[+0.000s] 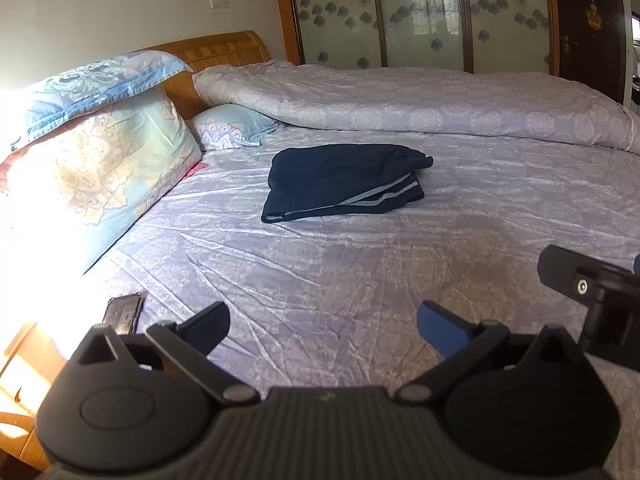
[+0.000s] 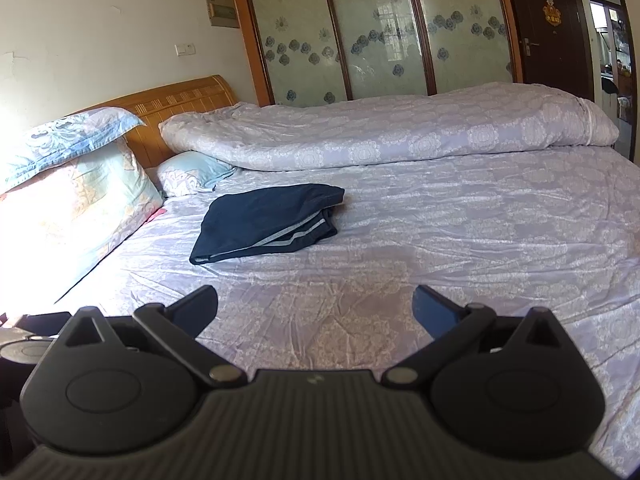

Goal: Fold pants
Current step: 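Open both grippers and pull them back from the folded pants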

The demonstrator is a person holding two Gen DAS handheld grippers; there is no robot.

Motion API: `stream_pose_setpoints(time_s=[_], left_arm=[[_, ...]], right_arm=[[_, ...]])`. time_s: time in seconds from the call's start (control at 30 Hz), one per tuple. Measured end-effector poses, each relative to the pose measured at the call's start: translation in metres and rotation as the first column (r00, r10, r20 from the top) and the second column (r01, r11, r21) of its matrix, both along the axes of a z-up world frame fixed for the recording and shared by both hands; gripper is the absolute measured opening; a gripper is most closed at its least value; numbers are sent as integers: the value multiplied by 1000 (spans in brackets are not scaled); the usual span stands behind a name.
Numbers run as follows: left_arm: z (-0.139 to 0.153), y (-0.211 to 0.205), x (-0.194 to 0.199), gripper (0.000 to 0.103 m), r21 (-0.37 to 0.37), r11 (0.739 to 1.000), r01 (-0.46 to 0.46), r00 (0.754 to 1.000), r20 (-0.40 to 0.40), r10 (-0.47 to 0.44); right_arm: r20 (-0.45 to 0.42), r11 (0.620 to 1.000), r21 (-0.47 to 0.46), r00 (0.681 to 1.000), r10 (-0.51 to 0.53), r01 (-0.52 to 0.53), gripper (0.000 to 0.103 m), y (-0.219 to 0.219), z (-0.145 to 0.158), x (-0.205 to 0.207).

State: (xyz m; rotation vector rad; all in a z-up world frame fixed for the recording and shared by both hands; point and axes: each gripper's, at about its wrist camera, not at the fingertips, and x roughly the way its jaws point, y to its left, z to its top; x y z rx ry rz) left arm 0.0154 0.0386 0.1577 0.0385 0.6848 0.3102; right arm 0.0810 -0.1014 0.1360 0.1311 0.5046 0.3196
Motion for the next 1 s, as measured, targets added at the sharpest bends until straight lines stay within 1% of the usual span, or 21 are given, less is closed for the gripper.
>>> stream_pose_setpoints(time_s=[0.5,1.0], left_arm=[[-14,-1,3,103,-11,1000,-8,998,-58,8],[-18,-1,4,103,-17,1000,-10,997,-76,9]], right_arm=[[-24,1000,-5,1000,3,-3,103,0,-5,-1],[-25,1000,-9,1000,4,-4,103,-1,-6,-1]])
